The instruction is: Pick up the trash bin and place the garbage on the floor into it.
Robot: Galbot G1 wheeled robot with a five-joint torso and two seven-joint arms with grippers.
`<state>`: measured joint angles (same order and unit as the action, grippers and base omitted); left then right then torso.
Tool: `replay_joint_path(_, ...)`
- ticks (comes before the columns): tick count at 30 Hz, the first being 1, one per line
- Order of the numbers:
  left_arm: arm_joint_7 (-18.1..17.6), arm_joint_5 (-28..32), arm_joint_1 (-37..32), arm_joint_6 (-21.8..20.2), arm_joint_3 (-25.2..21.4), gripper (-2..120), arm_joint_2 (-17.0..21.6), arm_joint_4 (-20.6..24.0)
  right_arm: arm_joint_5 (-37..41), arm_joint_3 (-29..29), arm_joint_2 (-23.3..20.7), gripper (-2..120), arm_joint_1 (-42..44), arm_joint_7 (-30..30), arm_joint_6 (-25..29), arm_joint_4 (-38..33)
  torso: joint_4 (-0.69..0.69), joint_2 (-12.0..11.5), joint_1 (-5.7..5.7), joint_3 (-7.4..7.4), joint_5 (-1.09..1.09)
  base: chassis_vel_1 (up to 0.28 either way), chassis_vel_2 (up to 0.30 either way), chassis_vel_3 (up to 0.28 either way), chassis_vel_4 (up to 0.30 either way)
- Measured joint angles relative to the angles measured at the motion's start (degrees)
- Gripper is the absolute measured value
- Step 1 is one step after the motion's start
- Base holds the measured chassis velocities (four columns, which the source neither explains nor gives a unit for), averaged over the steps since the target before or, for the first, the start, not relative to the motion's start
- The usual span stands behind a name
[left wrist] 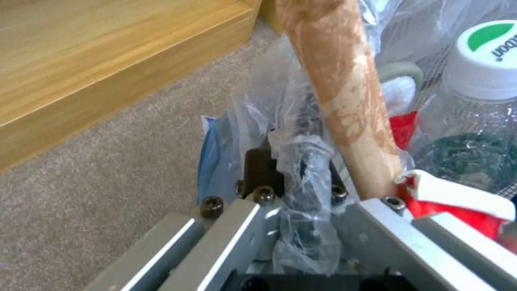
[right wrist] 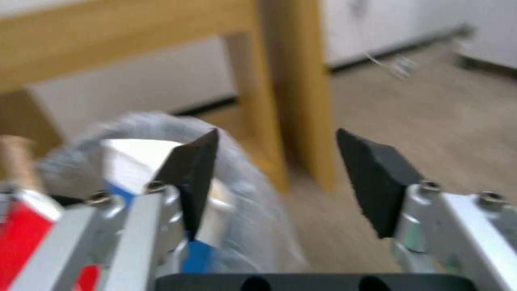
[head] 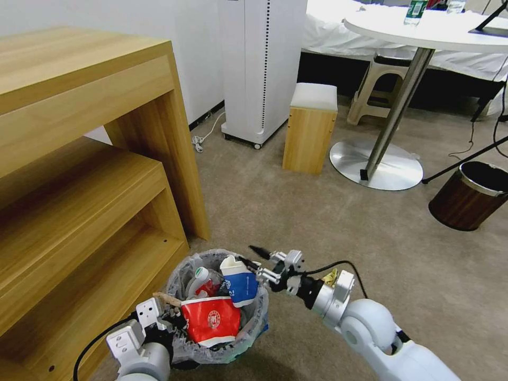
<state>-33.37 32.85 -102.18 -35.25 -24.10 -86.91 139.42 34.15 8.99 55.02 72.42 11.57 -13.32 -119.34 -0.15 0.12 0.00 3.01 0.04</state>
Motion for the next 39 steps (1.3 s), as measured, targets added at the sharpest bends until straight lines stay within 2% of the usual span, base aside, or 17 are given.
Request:
replay_joint_path(2, 0.1, 0.0, 0.2, 0.0, 0.2, 0, -0.1, -0.2, 2.5, 1.3, -1.4, 76, 1.4, -8.1, -4.1, -3.8, 0.0, 0.0, 0.0, 0.0, 0.01, 0.0, 0.0, 0.0, 0.0)
replay_joint_path(3, 0.1, 0.0, 0.2, 0.0, 0.2, 0, -0.1, -0.2, 2.5, 1.3, -1.4, 76, 1.4, -8.1, -4.1, -3.8, 0.0, 0.0, 0.0, 0.0, 0.01, 0.0, 0.0, 0.0, 0.0)
replay_joint_path(6, 0.1, 0.0, 0.7, 0.0, 0.2, 0, -0.1, -0.4, 6.6, 3.9, -2.2, 91, 2.8, -17.6, -8.2, -8.4, 0.0, 0.0, 0.0, 0.0, 0.01, 0.0, 0.0, 0.0, 0.0)
replay_joint_path(8, 0.1, 0.1, 0.8, 0.0, 0.2, 0, -0.1, -0.4, 6.9, 4.6, -2.2, 93, 3.1, -18.5, -8.5, -9.0, 0.0, 0.0, 0.0, 0.0, 0.0, 0.0, 0.0, 0.0, 0.0)
replay_joint_path(9, 0.3, 0.4, 1.0, 0.0, -0.1, 0, -0.1, -0.4, 7.2, 8.3, -1.7, 98, 4.0, -19.0, -8.7, -9.7, 0.0, 0.0, 0.0, 0.0, 0.0, 0.0, 0.0, 0.0, 0.0)
replay_joint_path(10, 0.6, 0.4, 1.4, 0.1, -0.4, 0, -0.2, -0.4, 6.5, 11.4, -0.7, 99, 4.3, -17.2, -7.0, -9.3, 0.0, 0.0, 0.0, 0.0, 0.0, 0.0, 0.0, 0.0, 0.0)
replay_joint_path(11, 0.6, 0.4, 1.4, 0.1, -0.4, 0, -0.2, -0.4, 6.5, 11.4, -0.7, 99, 4.3, -17.2, -7.0, -9.3, 0.0, 0.0, 0.0, 0.0, 0.0, 0.0, 0.0, 0.0, 0.0)
replay_joint_path(14, 1.5, 0.1, 1.9, 0.3, -1.0, 0, -0.3, -0.2, 5.3, 19.3, 2.0, 100, 4.3, -10.3, -1.0, -5.9, 0.0, 0.0, 0.0, 0.0, 0.01, 0.0, 0.0, 0.0, 0.0)
replay_joint_path(15, 1.5, 0.1, 1.9, 0.3, -1.0, 0, -0.3, -0.2, 5.3, 19.3, 2.0, 100, 4.3, -10.3, -1.0, -5.9, 0.0, 0.0, 0.0, 0.0, 0.01, 0.0, 0.0, 0.0, 0.0)
replay_joint_path(18, 1.6, 0.7, 2.2, 0.3, -1.2, 0, -0.1, 0.1, 5.2, 25.8, 4.5, 100, 4.8, -4.1, 3.7, -2.9, 0.01, 0.0, 0.0, 0.0, 0.01, 0.0, 0.0, 0.0, 0.0)
replay_joint_path(19, 1.6, 0.7, 2.2, 0.3, -1.2, 0, -0.1, 0.1, 5.2, 25.8, 4.5, 100, 4.8, -4.1, 3.7, -2.9, 0.01, 0.0, 0.0, 0.0, 0.01, 0.0, 0.0, 0.0, 0.0)
replay_joint_path(22, 1.7, 1.2, 3.0, 0.3, -1.7, 0, 0.0, 0.1, 2.2, 30.1, 6.6, 100, 5.7, 2.4, 9.2, 0.0, 0.0, 0.0, 0.0, 0.0, 0.01, 0.0, 0.0, 0.0, 0.0)
replay_joint_path(23, 1.7, 1.2, 3.0, 0.3, -1.7, 0, 0.0, 0.1, 2.2, 30.1, 6.6, 100, 5.7, 2.4, 9.2, 0.0, 0.0, 0.0, 0.0, 0.0, 0.01, 0.0, 0.0, 0.0, 0.0)
replay_joint_path(25, 1.8, 1.5, 3.7, 0.2, -2.1, 0, 0.0, 0.1, -0.4, 32.2, 9.2, 100, 6.4, 6.2, 13.8, 2.1, 0.0, 0.0, 0.0, 0.0, 0.01, 0.0, 0.0, 0.0, 0.0)
replay_joint_path(31, 1.9, 1.9, 3.8, 0.1, -2.3, 0, 0.4, 0.2, -1.1, 32.3, 11.5, 100, 8.1, 6.0, 14.8, 2.2, 0.0, 0.0, 0.0, 0.0, 0.0, 0.0, 0.0, 0.0, 0.0)
replay_joint_path(39, 1.9, 3.3, 3.2, 0.1, -3.0, 0, 1.2, 0.8, -2.7, 31.4, 10.8, 100, 9.8, -0.2, 12.0, 0.1, 0.01, 0.0, 0.0, 0.0, 0.0, 0.0, 0.0, 0.0, 0.0)
